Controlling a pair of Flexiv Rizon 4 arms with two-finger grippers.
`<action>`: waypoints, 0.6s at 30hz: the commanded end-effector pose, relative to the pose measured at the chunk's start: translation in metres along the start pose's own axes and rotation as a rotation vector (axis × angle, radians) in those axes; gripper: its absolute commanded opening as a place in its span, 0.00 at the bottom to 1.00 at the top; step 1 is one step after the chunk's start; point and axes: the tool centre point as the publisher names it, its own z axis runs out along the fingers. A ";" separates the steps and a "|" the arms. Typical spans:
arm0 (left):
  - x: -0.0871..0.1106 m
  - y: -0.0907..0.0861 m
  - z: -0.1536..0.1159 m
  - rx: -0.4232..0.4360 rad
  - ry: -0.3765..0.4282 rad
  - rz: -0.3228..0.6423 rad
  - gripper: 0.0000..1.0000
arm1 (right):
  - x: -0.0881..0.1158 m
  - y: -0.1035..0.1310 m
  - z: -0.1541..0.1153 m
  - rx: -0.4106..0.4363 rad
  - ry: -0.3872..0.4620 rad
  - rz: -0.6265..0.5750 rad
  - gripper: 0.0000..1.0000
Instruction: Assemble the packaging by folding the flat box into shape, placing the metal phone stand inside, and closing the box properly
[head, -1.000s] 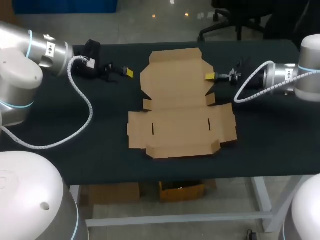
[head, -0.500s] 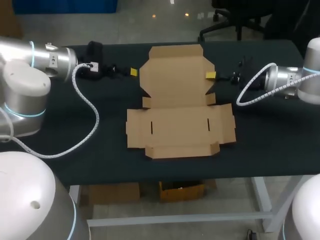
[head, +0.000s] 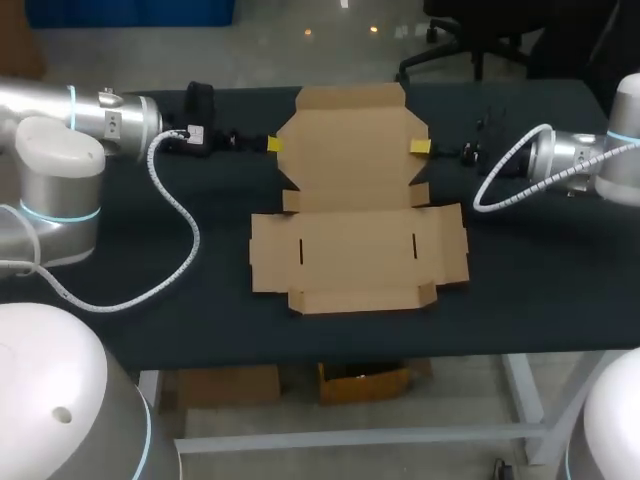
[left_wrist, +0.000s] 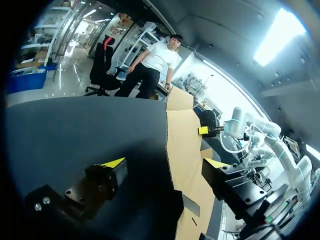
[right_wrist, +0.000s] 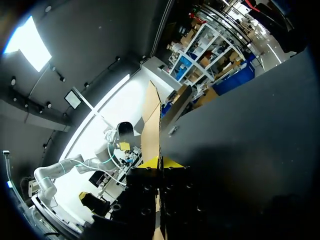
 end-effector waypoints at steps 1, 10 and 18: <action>-0.008 -0.004 0.008 0.003 0.067 0.016 1.00 | -0.001 0.001 0.000 -0.006 0.014 -0.011 0.00; 0.000 -0.007 0.021 0.015 0.153 0.062 1.00 | -0.003 0.004 0.004 -0.023 0.040 -0.034 0.00; 0.007 -0.009 0.031 0.019 0.202 0.087 1.00 | -0.002 0.007 0.008 -0.033 0.063 -0.055 0.00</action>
